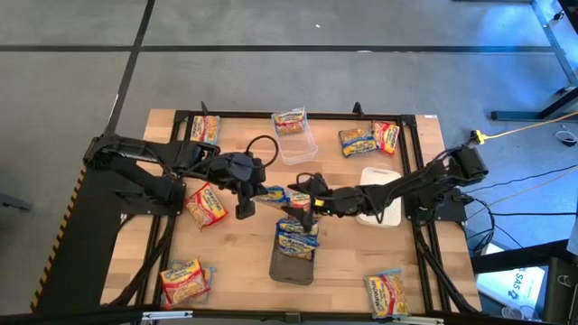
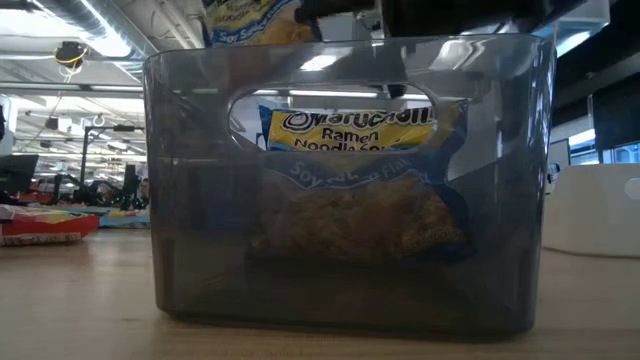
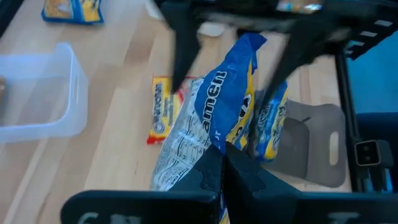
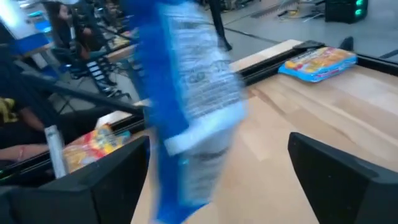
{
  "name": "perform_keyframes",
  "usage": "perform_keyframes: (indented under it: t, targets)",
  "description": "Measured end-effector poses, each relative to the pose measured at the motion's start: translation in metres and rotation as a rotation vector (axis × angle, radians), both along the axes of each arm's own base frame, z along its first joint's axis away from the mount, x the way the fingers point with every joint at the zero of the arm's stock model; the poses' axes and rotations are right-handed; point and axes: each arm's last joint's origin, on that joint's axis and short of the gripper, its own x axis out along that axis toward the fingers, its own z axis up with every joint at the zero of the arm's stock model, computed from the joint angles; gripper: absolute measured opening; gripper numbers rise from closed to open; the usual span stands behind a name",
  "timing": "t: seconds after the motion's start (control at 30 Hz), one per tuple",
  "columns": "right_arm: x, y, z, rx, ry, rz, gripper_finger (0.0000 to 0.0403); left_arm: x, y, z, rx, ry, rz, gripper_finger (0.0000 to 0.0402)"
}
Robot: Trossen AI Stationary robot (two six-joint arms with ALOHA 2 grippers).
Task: Sort Maruchan noodles
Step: Put the top left blue noodle pack into the black bin
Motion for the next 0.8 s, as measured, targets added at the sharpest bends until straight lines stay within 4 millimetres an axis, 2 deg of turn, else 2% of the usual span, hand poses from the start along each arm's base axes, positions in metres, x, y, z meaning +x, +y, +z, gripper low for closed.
perform_keyframes:
  t: [0.2,0.33,0.6,0.8]
  targets:
    - [0.0063,-0.0029,-0.0042,-0.010,-0.035,0.036,0.0345,0.0026,-0.0004,0.0025,0.006,-0.037,-0.014,0.0000]
    - [0.0071,-0.0042,-0.0039,-0.065,-0.038,0.046,0.0317,0.0045,-0.0007,0.0047,0.005,-0.067,-0.018,0.0000]
    - [0.0072,-0.0036,-0.0033,-0.142,-0.035,0.077,0.0192,0.0083,-0.0011,0.0093,0.018,-0.129,-0.025,0.0005]
    - [0.0071,-0.0030,-0.0033,-0.180,-0.029,0.084,0.0113,0.0084,-0.0011,0.0094,0.018,-0.131,-0.027,0.0062]
